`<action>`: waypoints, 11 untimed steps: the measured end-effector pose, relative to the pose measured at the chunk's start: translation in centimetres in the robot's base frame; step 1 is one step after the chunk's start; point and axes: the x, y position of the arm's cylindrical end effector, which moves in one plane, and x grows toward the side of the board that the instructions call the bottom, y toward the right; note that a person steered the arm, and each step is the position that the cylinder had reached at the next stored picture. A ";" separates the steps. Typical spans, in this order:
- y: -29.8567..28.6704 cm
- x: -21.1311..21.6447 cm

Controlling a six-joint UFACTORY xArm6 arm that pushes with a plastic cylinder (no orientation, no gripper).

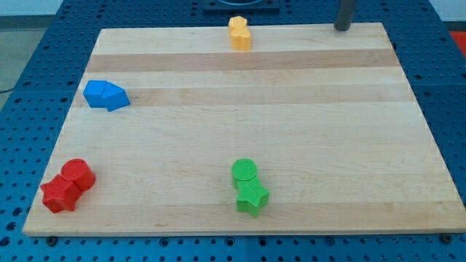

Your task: Nudge yellow heart a bit left

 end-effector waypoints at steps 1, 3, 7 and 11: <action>0.0 0.0; -2.1 0.0; -11.1 1.0; -18.7 5.4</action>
